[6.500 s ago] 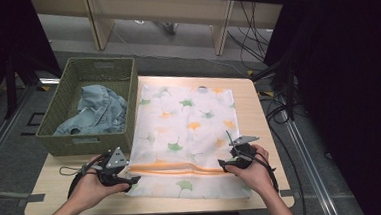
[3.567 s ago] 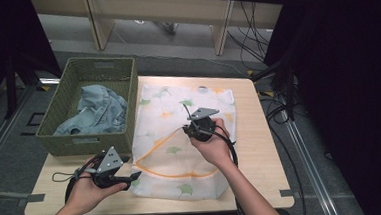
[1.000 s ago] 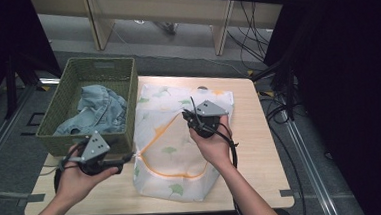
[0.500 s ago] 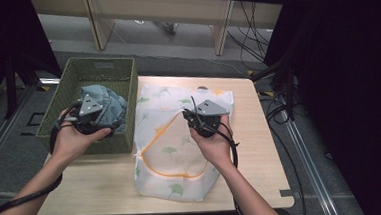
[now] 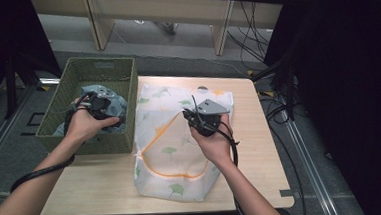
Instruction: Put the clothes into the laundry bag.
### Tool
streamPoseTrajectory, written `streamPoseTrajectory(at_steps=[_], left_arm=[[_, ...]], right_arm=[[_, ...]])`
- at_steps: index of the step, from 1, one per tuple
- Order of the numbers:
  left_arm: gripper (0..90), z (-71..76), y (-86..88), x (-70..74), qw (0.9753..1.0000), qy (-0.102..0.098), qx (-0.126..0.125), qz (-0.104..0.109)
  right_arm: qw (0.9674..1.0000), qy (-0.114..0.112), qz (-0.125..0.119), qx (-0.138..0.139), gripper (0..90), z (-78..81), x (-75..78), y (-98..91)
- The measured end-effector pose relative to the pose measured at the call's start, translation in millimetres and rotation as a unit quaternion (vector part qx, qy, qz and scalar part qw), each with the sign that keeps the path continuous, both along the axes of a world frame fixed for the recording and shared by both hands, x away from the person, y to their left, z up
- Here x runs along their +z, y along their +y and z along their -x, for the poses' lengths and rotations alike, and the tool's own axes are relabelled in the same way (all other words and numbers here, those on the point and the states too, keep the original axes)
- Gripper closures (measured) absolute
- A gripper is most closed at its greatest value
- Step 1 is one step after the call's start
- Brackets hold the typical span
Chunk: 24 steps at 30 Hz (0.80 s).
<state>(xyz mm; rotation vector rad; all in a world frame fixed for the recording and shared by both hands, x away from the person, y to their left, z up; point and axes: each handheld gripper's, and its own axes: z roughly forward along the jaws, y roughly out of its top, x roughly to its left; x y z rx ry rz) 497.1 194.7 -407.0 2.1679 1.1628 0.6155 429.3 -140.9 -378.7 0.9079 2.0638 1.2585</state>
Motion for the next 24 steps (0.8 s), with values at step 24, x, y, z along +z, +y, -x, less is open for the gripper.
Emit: streamPoseTrajectory(at_steps=[24], left_arm=[[14.9, -41.9, 11.9, -2.0, 0.9952, 0.054, 0.056, -0.059]], right_arm=[[1.0000, 0.003, -0.001, 0.001, 89.0, -1.5, -0.8, 0.3]])
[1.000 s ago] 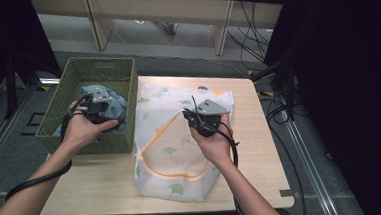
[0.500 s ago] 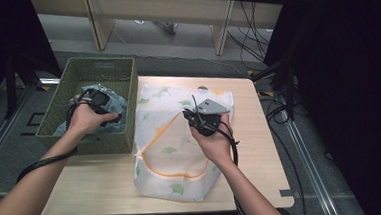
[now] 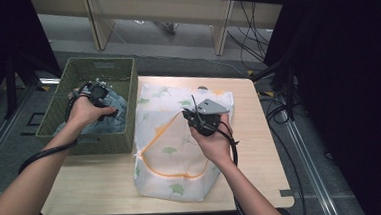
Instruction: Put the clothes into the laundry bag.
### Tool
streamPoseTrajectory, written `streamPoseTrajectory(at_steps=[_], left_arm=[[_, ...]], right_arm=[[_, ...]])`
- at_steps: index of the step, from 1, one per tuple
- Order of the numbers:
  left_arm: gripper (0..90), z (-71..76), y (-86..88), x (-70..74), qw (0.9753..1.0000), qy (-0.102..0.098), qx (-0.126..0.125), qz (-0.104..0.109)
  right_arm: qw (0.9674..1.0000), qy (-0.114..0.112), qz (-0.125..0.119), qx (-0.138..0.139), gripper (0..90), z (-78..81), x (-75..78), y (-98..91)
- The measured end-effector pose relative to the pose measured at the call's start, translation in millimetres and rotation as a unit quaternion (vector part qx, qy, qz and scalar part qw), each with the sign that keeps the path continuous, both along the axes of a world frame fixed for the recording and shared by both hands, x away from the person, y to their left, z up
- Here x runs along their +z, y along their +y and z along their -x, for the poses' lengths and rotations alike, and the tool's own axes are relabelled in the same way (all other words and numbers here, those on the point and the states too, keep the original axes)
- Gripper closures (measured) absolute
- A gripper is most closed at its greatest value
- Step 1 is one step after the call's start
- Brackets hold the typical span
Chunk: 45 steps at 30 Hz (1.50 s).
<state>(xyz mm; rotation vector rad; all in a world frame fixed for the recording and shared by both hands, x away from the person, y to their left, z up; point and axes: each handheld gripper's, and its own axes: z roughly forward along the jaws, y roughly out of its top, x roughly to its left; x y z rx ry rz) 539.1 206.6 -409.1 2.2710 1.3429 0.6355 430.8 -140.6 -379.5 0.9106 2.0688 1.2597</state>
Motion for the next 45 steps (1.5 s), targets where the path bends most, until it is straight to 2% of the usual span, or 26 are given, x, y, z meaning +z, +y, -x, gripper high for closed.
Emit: streamPoseTrajectory(at_steps=[1, 4, 10, 21, 24, 28, 29, 31, 35, 39, 43, 45], left_arm=[[14.9, -1.6, 0.5, -1.6, 0.9999, 0.006, -0.002, -0.009], [14.8, -5.9, 0.9, -8.8, 0.9994, 0.030, -0.001, -0.015], [14.7, -10.7, 0.6, -15.4, 0.9987, 0.043, 0.005, -0.025], [16.6, -22.7, -1.4, -31.7, 0.9948, 0.085, 0.009, -0.055], [21.5, -23.9, -0.7, -36.0, 0.9944, 0.092, 0.005, -0.052], [33.2, -26.1, 3.6, -43.9, 0.9936, 0.109, 0.009, -0.026], [37.0, -26.1, 3.3, -44.9, 0.9932, 0.113, 0.010, -0.024], [45.6, -26.2, 2.2, -45.4, 0.9924, 0.118, 0.003, -0.035], [61.7, -25.7, -0.6, -46.0, 0.9918, 0.119, -0.009, -0.046], [73.3, -25.8, 1.1, -44.9, 0.9923, 0.118, -0.010, -0.036], [78.6, -23.8, 5.5, -38.8, 0.9952, 0.097, -0.003, -0.016], [79.3, -21.7, 9.7, -32.8, 0.9970, 0.077, -0.004, -0.003]], right_arm=[[1.0000, 0.001, 0.001, 0.000, 89.0, 0.2, 0.0, 0.0], [1.0000, -0.004, 0.003, 0.002, 89.0, -0.2, 0.4, -0.4], [1.0000, 0.001, 0.001, 0.000, 89.0, 0.0, -0.4, -0.5], [1.0000, 0.000, 0.004, 0.004, 88.9, -0.5, -1.4, -0.2], [1.0000, -0.001, 0.005, 0.003, 88.9, -0.4, -1.6, -0.2], [1.0000, -0.002, 0.006, 0.004, 89.0, -0.4, -1.3, -0.5], [1.0000, -0.002, 0.006, 0.004, 88.9, -0.4, -1.3, -0.6], [1.0000, -0.001, 0.005, 0.003, 88.9, -0.2, -1.4, -1.0], [1.0000, -0.002, 0.005, 0.002, 89.0, -0.2, -1.0, -1.7], [1.0000, 0.000, 0.003, 0.003, 88.9, -0.2, -0.9, -2.1], [1.0000, -0.001, 0.003, 0.002, 89.0, -0.4, -0.9, -2.3], [1.0000, -0.002, 0.004, 0.001, 88.9, -0.4, -1.0, -2.3]])
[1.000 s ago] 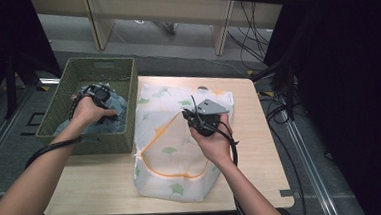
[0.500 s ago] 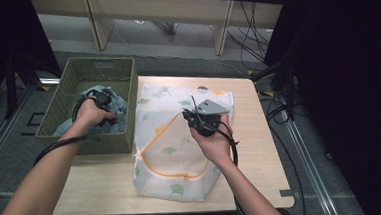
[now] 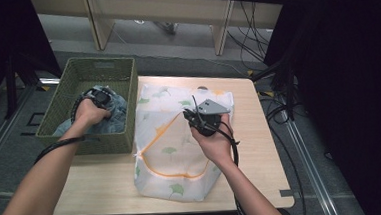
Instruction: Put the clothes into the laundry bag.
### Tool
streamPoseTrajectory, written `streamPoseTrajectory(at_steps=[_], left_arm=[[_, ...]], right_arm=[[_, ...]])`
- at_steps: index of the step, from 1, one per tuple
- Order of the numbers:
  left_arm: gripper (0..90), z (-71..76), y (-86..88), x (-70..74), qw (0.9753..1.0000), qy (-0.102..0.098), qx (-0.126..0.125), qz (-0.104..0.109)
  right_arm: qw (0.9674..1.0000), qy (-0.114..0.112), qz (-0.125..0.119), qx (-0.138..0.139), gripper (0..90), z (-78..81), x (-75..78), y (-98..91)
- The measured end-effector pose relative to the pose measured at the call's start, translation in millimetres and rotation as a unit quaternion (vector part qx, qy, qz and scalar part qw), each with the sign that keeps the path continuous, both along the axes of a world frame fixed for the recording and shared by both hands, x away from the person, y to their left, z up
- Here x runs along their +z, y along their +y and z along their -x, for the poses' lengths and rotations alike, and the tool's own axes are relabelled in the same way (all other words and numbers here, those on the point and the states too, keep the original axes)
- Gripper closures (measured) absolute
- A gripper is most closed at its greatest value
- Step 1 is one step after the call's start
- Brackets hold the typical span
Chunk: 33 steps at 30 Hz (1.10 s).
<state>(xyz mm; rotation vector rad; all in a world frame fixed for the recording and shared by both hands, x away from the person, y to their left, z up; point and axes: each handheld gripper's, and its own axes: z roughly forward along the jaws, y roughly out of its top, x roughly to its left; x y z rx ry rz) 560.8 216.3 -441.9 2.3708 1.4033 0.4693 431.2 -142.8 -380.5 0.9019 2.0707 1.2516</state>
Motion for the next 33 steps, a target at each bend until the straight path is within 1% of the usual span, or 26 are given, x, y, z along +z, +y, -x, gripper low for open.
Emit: streamPoseTrajectory(at_steps=[2, 4, 5, 6, 7, 8, 10, 12, 15, 17, 18, 19, 20, 21, 22, 26, 28, 29, 31, 32, 33], left_arm=[[79.8, 2.4, 5.2, 6.4, 0.9998, -0.016, 0.003, 0.015], [80.1, 5.8, 11.7, 13.8, 0.9989, -0.033, 0.011, 0.032], [80.2, 8.2, 15.5, 18.1, 0.9980, -0.044, 0.015, 0.043], [80.3, 9.6, 18.0, 20.6, 0.9974, -0.050, 0.016, 0.048], [80.3, 12.2, 21.8, 24.7, 0.9960, -0.064, 0.019, 0.060], [80.4, 13.8, 24.1, 27.0, 0.9948, -0.072, 0.022, 0.068], [80.5, 18.4, 29.6, 33.2, 0.9911, -0.094, 0.028, 0.091], [80.5, 23.2, 33.8, 38.3, 0.9872, -0.116, 0.031, 0.104], [80.6, 30.5, 38.4, 44.5, 0.9797, -0.153, 0.035, 0.125], [80.6, 35.9, 39.7, 48.6, 0.9740, -0.178, 0.035, 0.136], [80.6, 37.5, 39.8, 49.9, 0.9723, -0.185, 0.034, 0.138], [80.6, 40.6, 39.6, 52.9, 0.9691, -0.198, 0.032, 0.144], [80.7, 41.4, 39.4, 53.7, 0.9675, -0.204, 0.032, 0.146], [80.7, 43.2, 39.2, 55.7, 0.9649, -0.212, 0.033, 0.151], [80.7, 45.1, 39.3, 58.3, 0.9614, -0.223, 0.034, 0.158], [80.8, 49.8, 38.4, 67.5, 0.9523, -0.251, 0.034, 0.171], [80.8, 52.6, 37.8, 74.4, 0.9467, -0.266, 0.036, 0.178], [80.9, 53.4, 37.7, 76.7, 0.9451, -0.271, 0.035, 0.180], [80.9, 55.7, 37.5, 83.0, 0.9407, -0.282, 0.037, 0.185], [80.9, 57.2, 37.4, 86.9, 0.9374, -0.289, 0.037, 0.190], [80.9, 58.3, 37.5, 90.0, 0.9348, -0.296, 0.037, 0.193]], right_arm=[[1.0000, 0.001, 0.002, 0.001, 89.0, -0.2, -0.2, 0.1], [1.0000, 0.000, 0.002, 0.001, 89.0, -0.3, -0.5, 0.4], [1.0000, 0.002, 0.001, 0.001, 89.0, 0.0, -0.7, 0.8], [1.0000, 0.000, 0.001, 0.002, 89.0, -0.2, -0.7, 1.1], [1.0000, 0.001, 0.001, 0.002, 89.0, 0.0, -0.6, 1.2], [1.0000, 0.000, 0.002, 0.002, 89.0, 0.1, -0.5, 1.3], [1.0000, 0.001, 0.000, 0.001, 89.0, 0.1, -0.5, 1.3], [1.0000, 0.002, -0.001, -0.001, 89.0, 0.2, -0.8, 1.3], [1.0000, 0.000, 0.001, 0.001, 89.0, -0.1, -1.1, 1.2], [1.0000, 0.001, 0.000, 0.000, 89.0, 0.1, -1.4, 1.6], [1.0000, 0.001, 0.000, 0.000, 89.0, 0.0, -1.6, 1.7], [1.0000, 0.002, 0.001, 0.000, 89.0, 0.0, -1.7, 1.8], [1.0000, 0.003, 0.001, 0.001, 88.9, 0.1, -2.0, 2.0], [1.0000, 0.003, 0.001, 0.002, 89.0, 0.2, -2.0, 2.1], [1.0000, 0.003, 0.002, 0.001, 89.0, 0.3, -2.1, 2.2], [1.0000, 0.002, 0.002, 0.002, 89.0, 0.4, -2.2, 2.1], [1.0000, 0.002, 0.001, 0.002, 89.0, 0.4, -2.1, 2.1], [1.0000, 0.002, 0.001, 0.002, 89.0, 0.4, -2.2, 2.1], [1.0000, 0.003, 0.002, 0.001, 89.1, 0.3, -2.5, 2.1], [1.0000, 0.003, 0.002, 0.001, 89.1, 0.2, -2.6, 2.0], [1.0000, 0.003, 0.002, 0.001, 89.1, 0.1, -2.8, 2.1]])
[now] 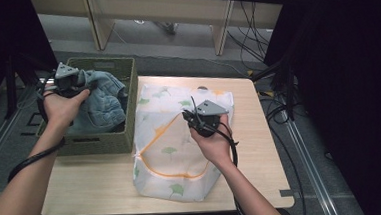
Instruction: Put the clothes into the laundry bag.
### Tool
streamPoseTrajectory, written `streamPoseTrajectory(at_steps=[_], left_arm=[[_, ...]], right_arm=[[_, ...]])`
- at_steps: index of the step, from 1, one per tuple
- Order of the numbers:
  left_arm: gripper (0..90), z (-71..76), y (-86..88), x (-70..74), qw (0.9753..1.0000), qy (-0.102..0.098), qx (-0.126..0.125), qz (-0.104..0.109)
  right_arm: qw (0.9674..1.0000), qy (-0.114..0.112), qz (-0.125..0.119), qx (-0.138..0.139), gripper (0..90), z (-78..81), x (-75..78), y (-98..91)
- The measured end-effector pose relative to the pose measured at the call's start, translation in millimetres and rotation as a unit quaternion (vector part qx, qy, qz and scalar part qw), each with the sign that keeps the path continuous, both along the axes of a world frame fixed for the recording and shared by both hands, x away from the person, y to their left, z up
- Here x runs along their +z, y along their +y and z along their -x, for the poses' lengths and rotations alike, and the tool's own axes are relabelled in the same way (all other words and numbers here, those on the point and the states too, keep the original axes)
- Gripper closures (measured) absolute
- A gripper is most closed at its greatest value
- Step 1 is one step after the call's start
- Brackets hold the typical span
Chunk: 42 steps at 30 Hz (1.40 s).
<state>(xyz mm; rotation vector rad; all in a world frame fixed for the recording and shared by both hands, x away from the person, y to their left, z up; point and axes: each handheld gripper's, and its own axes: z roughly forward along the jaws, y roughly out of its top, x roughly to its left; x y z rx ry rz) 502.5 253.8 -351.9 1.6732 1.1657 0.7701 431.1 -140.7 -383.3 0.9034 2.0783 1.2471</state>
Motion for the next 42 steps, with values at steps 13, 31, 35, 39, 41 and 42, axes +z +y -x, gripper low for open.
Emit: streamPoseTrajectory(at_steps=[13, 31, 35, 39, 41, 42], left_arm=[[81.0, 15.8, 4.0, 23.9, 0.9989, -0.047, 0.002, 0.004], [81.0, 34.2, -4.1, 65.0, 0.9936, -0.112, -0.013, 0.008], [81.0, 38.7, -8.1, 71.8, 0.9923, -0.122, -0.021, 0.006], [81.0, 43.0, -12.9, 77.0, 0.9910, -0.131, -0.027, 0.003], [81.0, 44.6, -14.2, 78.6, 0.9906, -0.134, -0.028, 0.003], [81.0, 45.8, -15.0, 79.9, 0.9902, -0.136, -0.030, 0.002]], right_arm=[[1.0000, 0.000, 0.000, 0.000, 89.1, -0.3, -0.3, 0.2], [1.0000, 0.002, 0.000, 0.000, 89.1, -0.2, -1.4, 0.9], [1.0000, 0.002, 0.001, 0.000, 89.1, -0.1, -1.5, 0.8], [1.0000, 0.006, -0.001, -0.001, 89.1, 0.2, -1.7, 1.0], [1.0000, 0.002, 0.002, 0.001, 89.1, -0.1, -1.7, 0.9], [1.0000, 0.002, 0.002, 0.001, 89.1, 0.0, -1.8, 0.9]])
